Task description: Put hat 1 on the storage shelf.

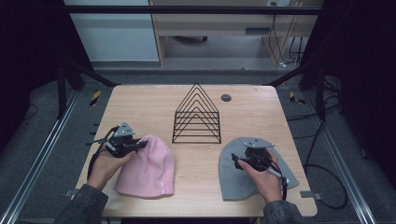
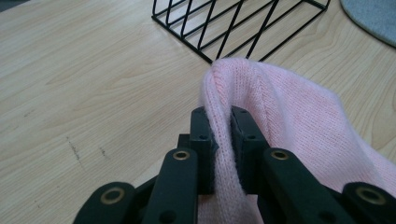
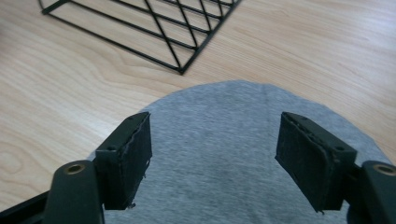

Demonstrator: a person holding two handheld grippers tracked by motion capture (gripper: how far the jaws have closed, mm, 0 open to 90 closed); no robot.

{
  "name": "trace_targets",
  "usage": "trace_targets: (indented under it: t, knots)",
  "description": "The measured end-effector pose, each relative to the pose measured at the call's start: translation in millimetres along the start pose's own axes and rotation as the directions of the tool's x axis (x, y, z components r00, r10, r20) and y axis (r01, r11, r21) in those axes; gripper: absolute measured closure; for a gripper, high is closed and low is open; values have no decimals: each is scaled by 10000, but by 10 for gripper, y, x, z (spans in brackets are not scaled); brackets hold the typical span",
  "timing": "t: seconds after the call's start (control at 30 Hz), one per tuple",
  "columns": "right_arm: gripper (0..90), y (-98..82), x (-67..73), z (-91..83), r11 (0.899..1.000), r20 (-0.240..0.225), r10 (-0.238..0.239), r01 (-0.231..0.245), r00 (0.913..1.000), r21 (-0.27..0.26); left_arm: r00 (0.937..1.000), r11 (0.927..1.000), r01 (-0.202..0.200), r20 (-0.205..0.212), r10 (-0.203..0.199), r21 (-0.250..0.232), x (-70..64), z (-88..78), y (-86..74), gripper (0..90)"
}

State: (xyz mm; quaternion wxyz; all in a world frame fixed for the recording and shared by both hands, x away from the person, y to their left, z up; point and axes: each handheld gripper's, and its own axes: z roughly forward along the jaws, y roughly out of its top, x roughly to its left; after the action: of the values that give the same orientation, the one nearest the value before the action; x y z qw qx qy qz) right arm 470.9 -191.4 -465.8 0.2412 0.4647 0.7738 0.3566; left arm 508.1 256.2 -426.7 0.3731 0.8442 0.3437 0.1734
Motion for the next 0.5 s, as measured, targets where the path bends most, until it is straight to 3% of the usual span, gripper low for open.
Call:
trace_targets:
  t: [0.13, 0.23, 0.4, 0.43, 0.5]
  knots:
    - [311, 34, 58, 3, 9997, -187, -227, 227, 9996, -22, 10000, 9997, -54, -20, 54, -229, -29, -41, 57, 802]
    - [334, 126, 198, 11, 9976, -484, -699, 698, 9964, -21, 9998, 9994, -198, -4, 198, -271, -65, -58, 93, 802]
    - [327, 253, 458, 29, 9890, -959, -1476, 1481, 9844, -18, 9992, 9986, -387, 1, 388, -350, -124, -97, 168, 803]
    - [327, 253, 458, 29, 9890, -959, -1476, 1481, 9844, -18, 9992, 9986, -387, 1, 388, -350, -124, -97, 168, 803]
    - [302, 303, 622, 74, 9840, -1361, -1762, 1780, 9749, 17, 9984, 9979, -559, -25, 558, -329, -157, -125, 198, 803]
